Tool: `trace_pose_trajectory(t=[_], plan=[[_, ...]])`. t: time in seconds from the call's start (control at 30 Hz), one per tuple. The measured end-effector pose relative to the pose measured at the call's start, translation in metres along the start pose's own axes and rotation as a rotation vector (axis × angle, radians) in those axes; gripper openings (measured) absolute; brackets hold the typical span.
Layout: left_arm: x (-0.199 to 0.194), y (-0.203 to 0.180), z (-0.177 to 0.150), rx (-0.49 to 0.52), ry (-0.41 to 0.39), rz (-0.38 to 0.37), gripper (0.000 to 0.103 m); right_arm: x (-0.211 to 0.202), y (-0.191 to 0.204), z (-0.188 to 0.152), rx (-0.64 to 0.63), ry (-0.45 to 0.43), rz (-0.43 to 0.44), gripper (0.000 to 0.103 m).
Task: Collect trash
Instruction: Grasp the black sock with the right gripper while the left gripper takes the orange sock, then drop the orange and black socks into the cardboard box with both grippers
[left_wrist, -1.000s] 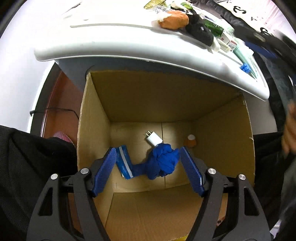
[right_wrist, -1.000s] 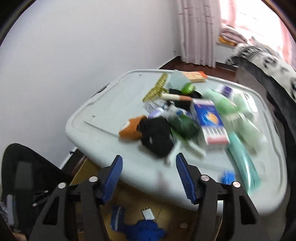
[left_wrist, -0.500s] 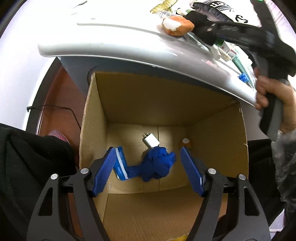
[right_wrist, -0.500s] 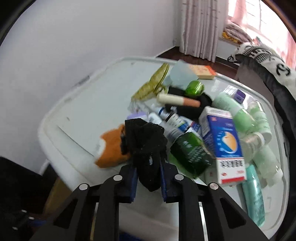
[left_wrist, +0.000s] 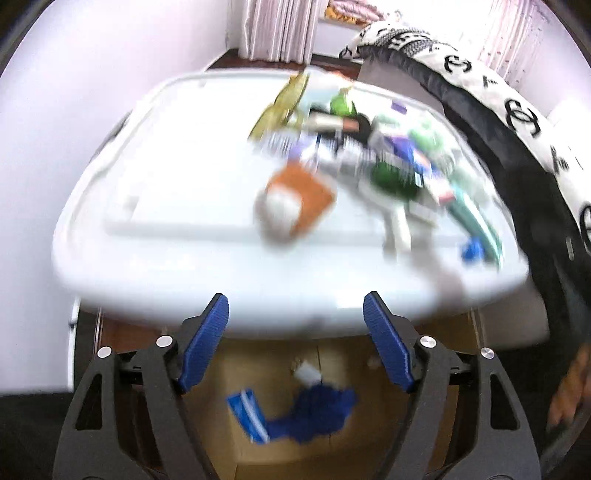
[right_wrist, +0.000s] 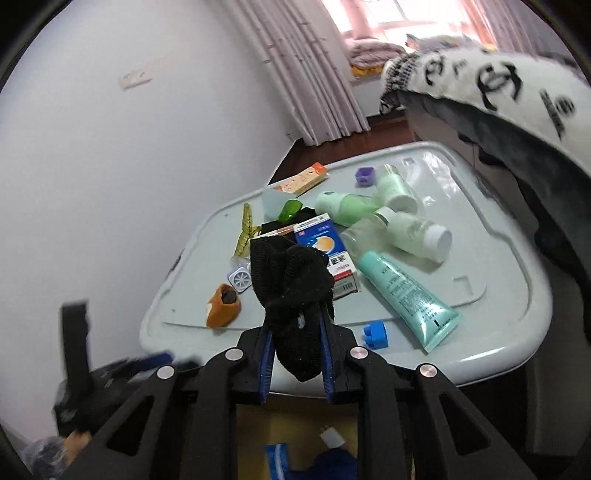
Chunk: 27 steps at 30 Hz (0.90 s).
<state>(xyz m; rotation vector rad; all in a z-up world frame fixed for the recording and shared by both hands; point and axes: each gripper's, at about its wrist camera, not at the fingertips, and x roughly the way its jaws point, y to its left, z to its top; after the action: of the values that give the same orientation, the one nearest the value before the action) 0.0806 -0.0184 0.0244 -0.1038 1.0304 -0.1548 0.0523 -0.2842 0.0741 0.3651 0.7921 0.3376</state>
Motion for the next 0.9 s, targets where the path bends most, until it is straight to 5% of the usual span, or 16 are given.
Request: trace_pose_trajectory(t=[0.3,0.4,0.5,0.7,0.9], plan=[[0.064,-0.001,0.049,0.025,-0.019,0.078,0.074,0.009,-0.002,0.001,0.001,0.021,0.02,0.022],[0.068,-0.008,0.044,0.115,-0.09,0.142,0.043,0.011,0.0,-0.002,-0.003,0.037,0.021,0.022],[0.061,-0.008,0.042,0.124,-0.098,0.138,0.029,0.019,0.002,-0.003,-0.007,0.055,0.01,0.022],[-0.002,-0.01,0.025,0.044,-0.107,0.128,0.028,0.021,0.013,-0.014,-0.089,0.044,-0.047,0.022],[-0.079,-0.026,-0.035,0.094,-0.136,0.124,0.028,-0.007,0.033,-0.046,-0.101,0.02,-0.029,0.022]])
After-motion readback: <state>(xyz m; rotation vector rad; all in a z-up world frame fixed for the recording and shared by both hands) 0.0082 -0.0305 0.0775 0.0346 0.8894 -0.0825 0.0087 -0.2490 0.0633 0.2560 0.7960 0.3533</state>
